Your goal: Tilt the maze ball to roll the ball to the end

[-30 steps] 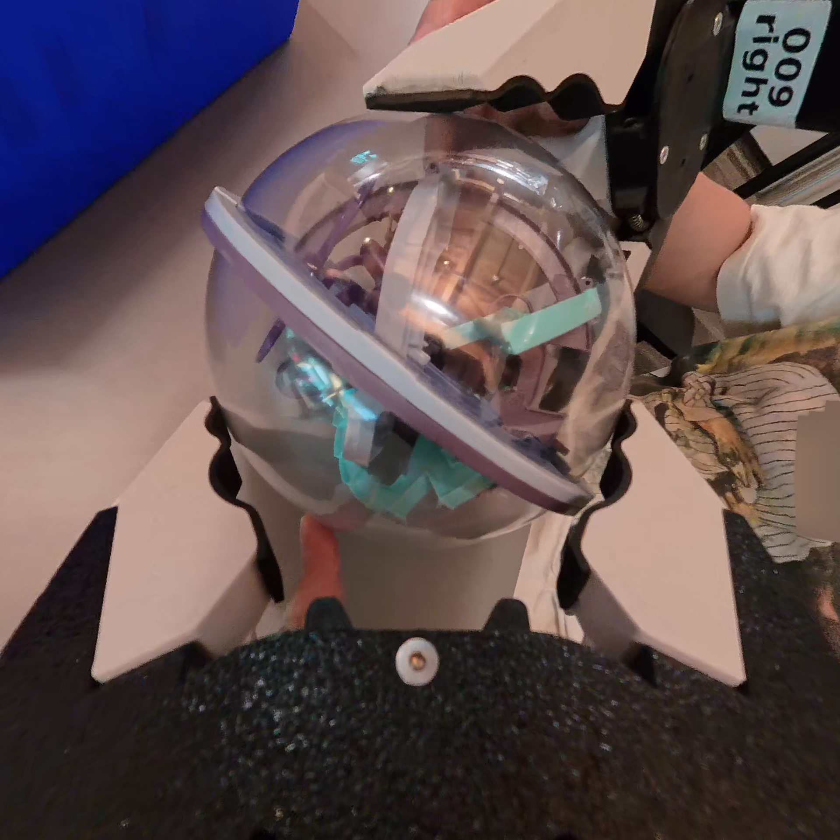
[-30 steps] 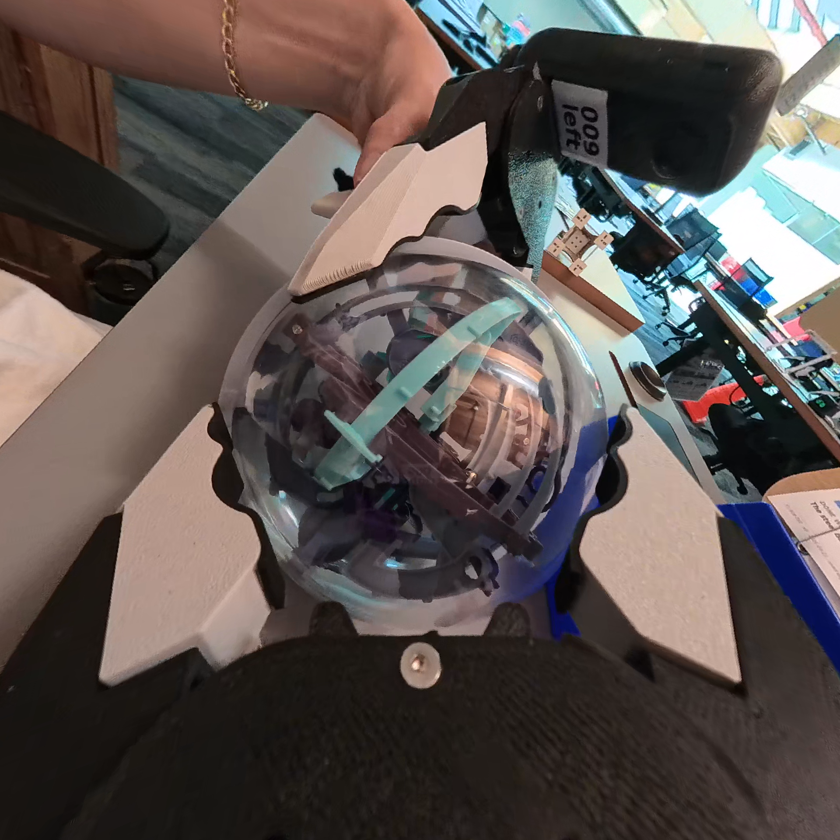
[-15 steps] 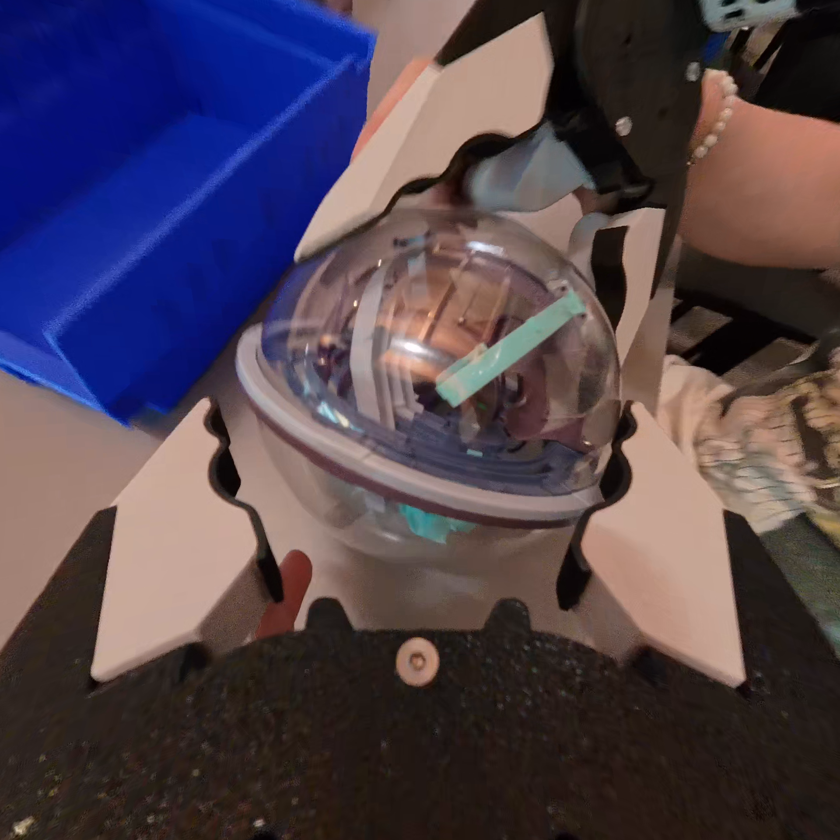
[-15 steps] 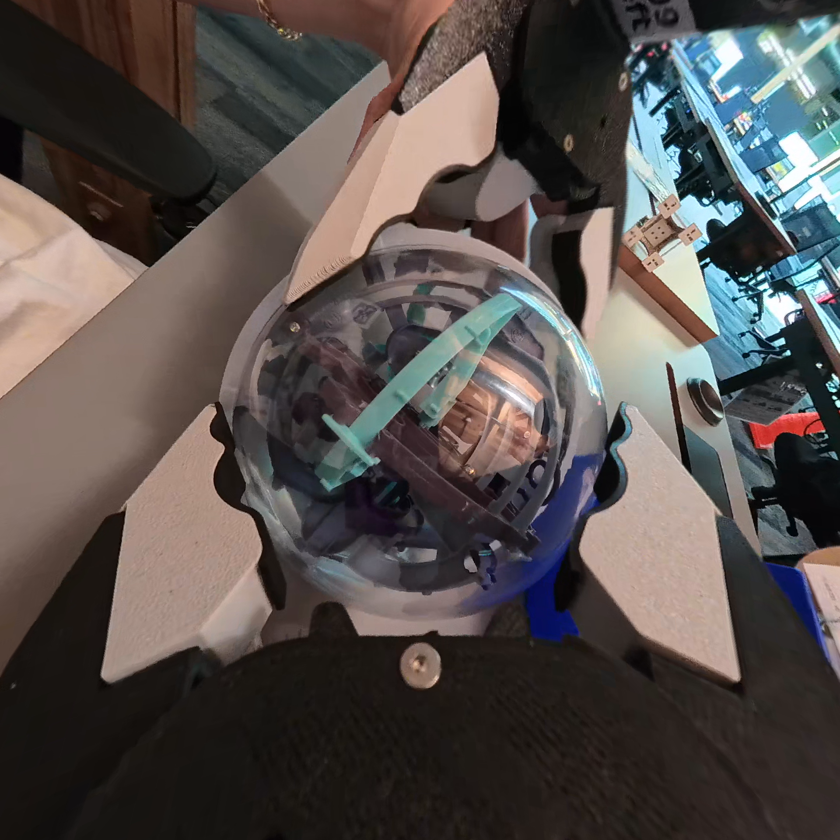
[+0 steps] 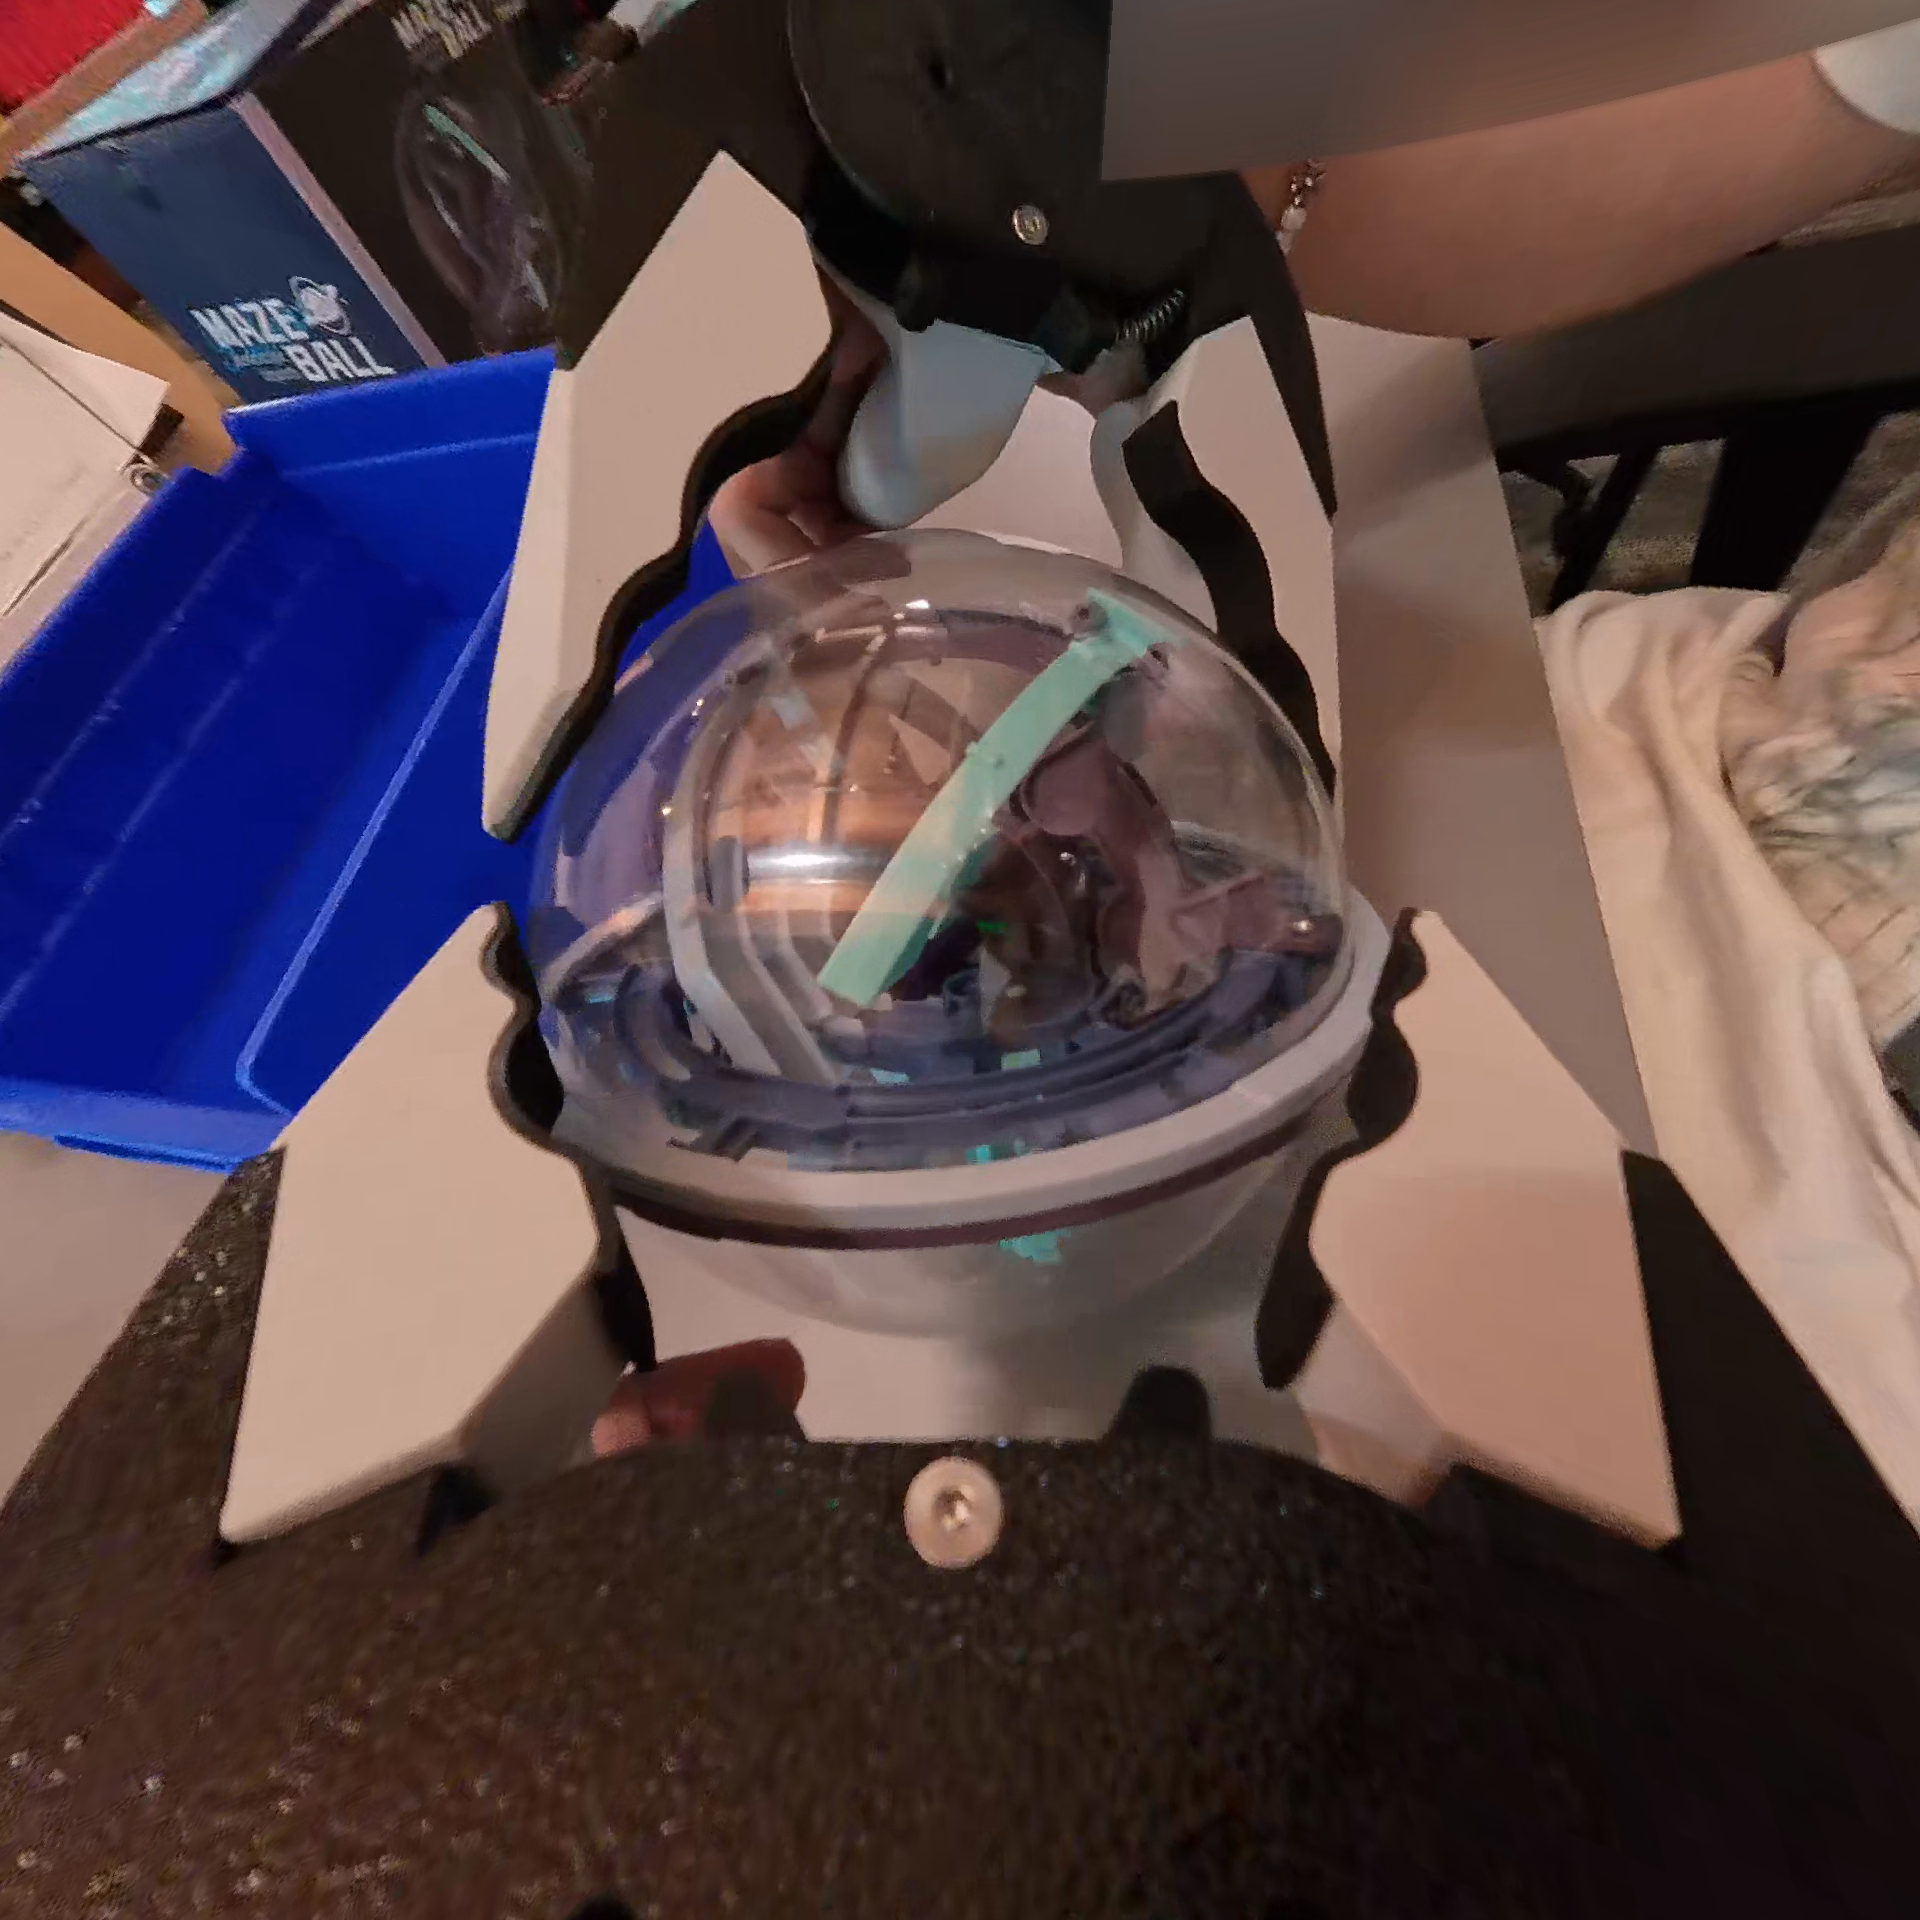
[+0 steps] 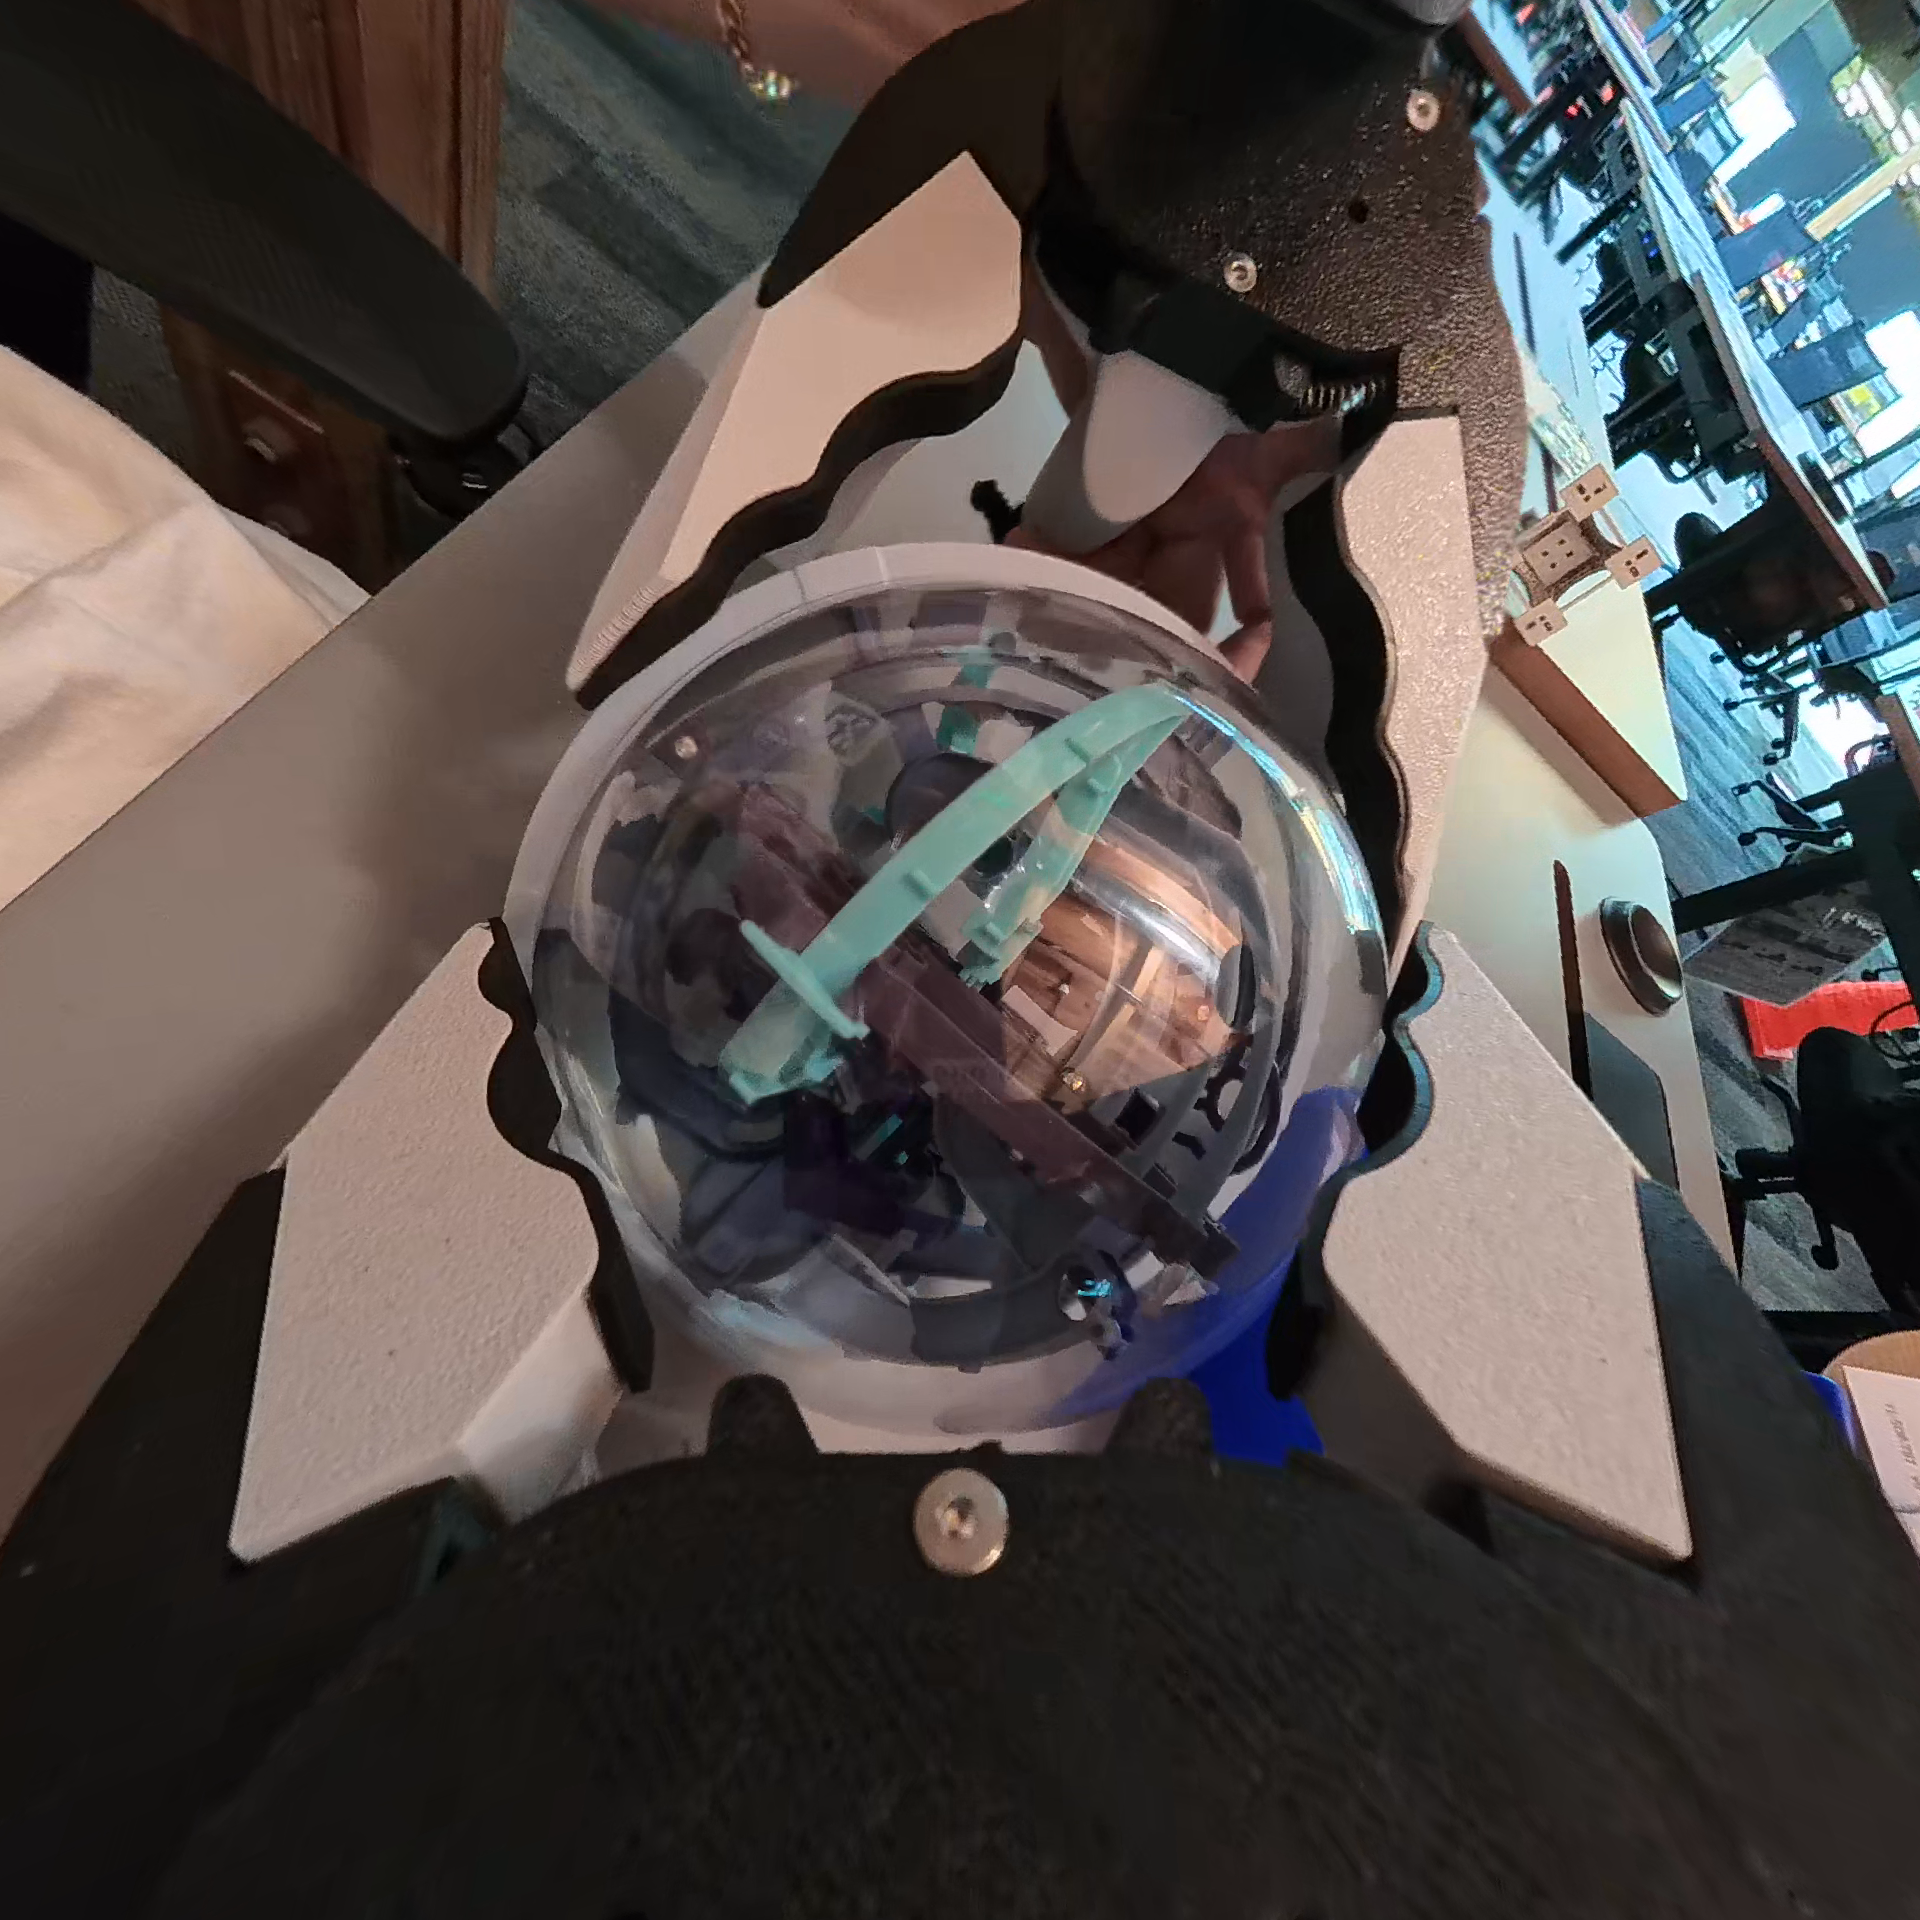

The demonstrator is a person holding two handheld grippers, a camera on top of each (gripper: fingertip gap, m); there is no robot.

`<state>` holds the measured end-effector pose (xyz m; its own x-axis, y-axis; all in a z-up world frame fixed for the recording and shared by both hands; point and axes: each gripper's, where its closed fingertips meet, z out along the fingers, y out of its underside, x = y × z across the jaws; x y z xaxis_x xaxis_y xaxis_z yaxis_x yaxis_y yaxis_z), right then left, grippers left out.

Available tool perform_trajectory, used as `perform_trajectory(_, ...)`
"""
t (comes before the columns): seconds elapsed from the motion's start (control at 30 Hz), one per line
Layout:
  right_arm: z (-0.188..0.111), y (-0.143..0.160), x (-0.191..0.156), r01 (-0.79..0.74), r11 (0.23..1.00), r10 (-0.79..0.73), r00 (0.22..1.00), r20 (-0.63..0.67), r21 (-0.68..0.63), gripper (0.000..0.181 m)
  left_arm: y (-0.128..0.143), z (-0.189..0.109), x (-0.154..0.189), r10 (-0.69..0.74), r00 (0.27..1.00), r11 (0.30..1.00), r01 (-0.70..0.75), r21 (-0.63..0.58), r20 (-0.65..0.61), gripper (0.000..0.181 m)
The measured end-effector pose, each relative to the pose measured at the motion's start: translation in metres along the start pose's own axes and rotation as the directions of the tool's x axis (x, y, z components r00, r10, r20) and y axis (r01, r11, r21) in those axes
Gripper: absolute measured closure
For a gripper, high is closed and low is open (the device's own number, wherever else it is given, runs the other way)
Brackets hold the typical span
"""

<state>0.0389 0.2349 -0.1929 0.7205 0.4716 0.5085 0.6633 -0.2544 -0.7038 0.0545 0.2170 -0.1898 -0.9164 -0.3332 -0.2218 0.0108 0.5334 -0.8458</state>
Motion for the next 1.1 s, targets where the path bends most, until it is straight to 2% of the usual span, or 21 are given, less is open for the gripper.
perform_trajectory(0.3,0.003,-0.004,-0.001,0.043,0.999,-0.043,0.999,-0.004,0.003,0.028,0.014,-0.009,0.002,0.121,0.984,0.975,-0.142,-0.168,-0.130,0.030)
perform_trajectory(0.63,0.004,-0.003,0.000,0.035,0.999,-0.035,0.999,0.008,-0.022,0.028,0.013,-0.014,0.006,0.062,0.978,0.980,-0.097,-0.172,-0.198,0.025)
perform_trajectory(0.7,0.004,-0.001,0.002,0.022,0.999,-0.021,1.000,0.016,-0.035,0.028,0.021,-0.012,0.002,0.134,0.974,0.960,-0.173,-0.219,-0.182,0.025)
perform_trajectory(0.83,0.004,0.001,0.005,-0.015,1.000,0.015,0.999,0.031,-0.017,0.028,0.040,-0.009,-0.011,0.304,0.939,0.875,-0.343,-0.342,-0.161,0.024)
perform_trajectory(0.93,0.001,0.002,0.004,-0.003,1.000,0.002,1.000,0.030,0.002,0.028,0.037,-0.005,-0.009,0.291,0.946,0.892,-0.322,-0.317,-0.140,0.024)
perform_trajectory(1.03,0.001,0.007,0.003,0.014,1.000,-0.014,1.000,0.003,-0.002,0.023,0.030,0.000,-0.007,0.225,0.969,0.924,-0.245,-0.293,-0.103,0.024)
perform_trajectory(1.1,-0.001,0.005,0.000,-0.012,0.999,0.012,1.000,0.001,0.030,0.023,0.026,0.000,-0.001,0.181,0.976,0.935,-0.210,-0.287,-0.122,0.024)
